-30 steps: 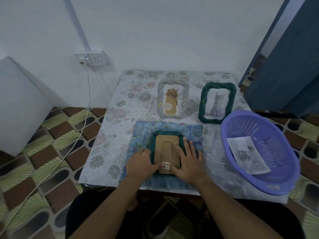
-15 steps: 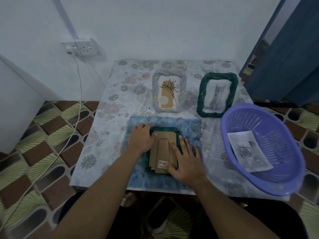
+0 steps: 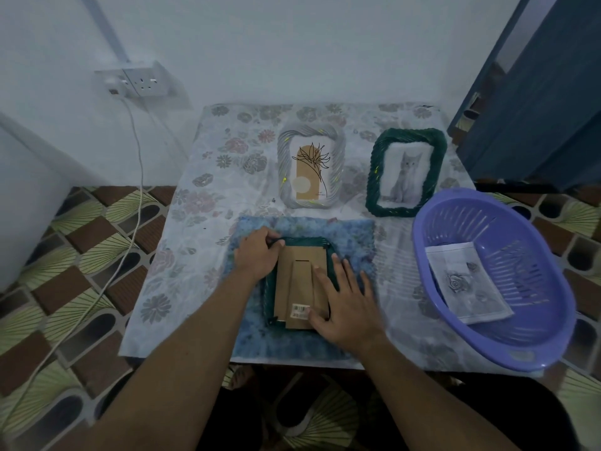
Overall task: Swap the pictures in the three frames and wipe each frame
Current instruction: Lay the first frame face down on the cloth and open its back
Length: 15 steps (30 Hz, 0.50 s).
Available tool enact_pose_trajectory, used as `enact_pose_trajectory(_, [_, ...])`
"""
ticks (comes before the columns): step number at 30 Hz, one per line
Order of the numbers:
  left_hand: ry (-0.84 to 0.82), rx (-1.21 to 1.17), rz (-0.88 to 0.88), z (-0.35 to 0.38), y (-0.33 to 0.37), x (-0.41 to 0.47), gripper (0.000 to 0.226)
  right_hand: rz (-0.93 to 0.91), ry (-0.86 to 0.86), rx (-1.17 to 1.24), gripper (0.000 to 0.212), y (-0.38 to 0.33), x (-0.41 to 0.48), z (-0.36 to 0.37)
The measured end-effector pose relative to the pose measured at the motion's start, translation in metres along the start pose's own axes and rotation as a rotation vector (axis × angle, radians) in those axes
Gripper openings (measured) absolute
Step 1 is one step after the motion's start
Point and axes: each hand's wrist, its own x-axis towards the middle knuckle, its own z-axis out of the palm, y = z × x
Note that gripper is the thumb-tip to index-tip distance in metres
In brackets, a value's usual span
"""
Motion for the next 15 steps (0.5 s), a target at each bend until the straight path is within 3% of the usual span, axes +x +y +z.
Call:
enact_pose_trajectory(9, [0.124, 0.05, -0.155, 0.009, 0.014, -0.002, 0.027, 0.003, -0.023, -0.003, 0.085, -0.001, 0.0, -0.004])
enact_pose_trajectory(13, [0.134, -0.043, -0.062, 0.009, 0.005, -0.006, 0.017, 0.007, -0.017, 0.005, 0.084, -0.001, -0.001, -0.004])
enact_pose_trajectory(15, [0.151, -0.018, 0.012, 0.01, 0.001, -0.015, 0.029, 0.009, -0.018, 0.006, 0.084, -0.001, -0.001, -0.004])
